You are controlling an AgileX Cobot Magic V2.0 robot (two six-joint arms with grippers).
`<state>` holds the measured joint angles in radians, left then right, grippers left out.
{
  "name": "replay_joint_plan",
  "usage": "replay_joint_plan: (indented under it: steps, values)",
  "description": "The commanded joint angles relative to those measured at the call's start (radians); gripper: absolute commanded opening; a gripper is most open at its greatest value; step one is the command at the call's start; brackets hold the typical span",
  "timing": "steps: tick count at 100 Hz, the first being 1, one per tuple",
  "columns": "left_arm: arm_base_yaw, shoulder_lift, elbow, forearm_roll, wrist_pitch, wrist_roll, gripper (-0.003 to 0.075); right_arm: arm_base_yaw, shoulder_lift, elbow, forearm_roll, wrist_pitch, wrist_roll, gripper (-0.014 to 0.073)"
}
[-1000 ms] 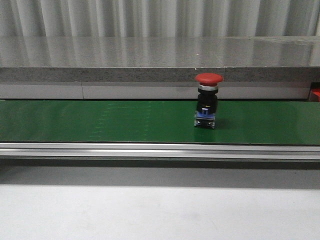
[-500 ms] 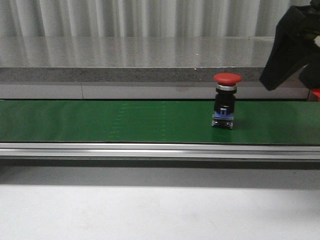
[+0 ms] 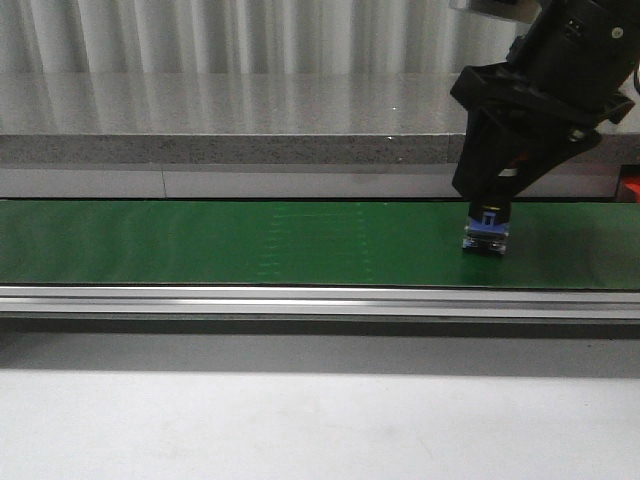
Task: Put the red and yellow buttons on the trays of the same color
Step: 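Grasp the red button on the belt with the right gripper, then lower the red button into the red tray and open the right gripper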
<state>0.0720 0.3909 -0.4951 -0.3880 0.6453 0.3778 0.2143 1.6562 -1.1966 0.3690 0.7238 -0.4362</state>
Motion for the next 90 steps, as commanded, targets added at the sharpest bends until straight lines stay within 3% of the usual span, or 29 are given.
replay_joint_plan:
  steps: [1,8,15,30,42,69,90]
  values:
    - [-0.008,0.004,-0.027,-0.026,-0.067,0.001,-0.002,-0.001,-0.022,-0.054,0.015,-0.008,-0.012,0.0199]
    - [-0.008,0.004,-0.027,-0.026,-0.067,0.001,-0.002,-0.006,-0.025,-0.075,0.01,0.013,-0.011,0.0089]
    - [-0.008,0.004,-0.027,-0.026,-0.067,0.001,-0.002,-0.027,-0.035,-0.11,-0.004,0.041,-0.007,0.0041]
    - [-0.008,0.004,-0.027,-0.026,-0.067,0.001,-0.002,-0.14,-0.071,-0.229,-0.018,0.112,0.032,0.0038]
    - [-0.008,0.004,-0.027,-0.026,-0.067,0.001,-0.002,-0.306,-0.078,-0.341,-0.018,0.163,0.071,0.0038]
    - [-0.008,0.004,-0.027,-0.026,-0.067,0.001,-0.002,-0.691,-0.036,-0.433,-0.014,0.06,0.144,0.0038]
    - [-0.008,0.004,-0.027,-0.026,-0.067,0.001,-0.002,-0.791,0.082,-0.433,-0.011,-0.03,0.142,0.0038]
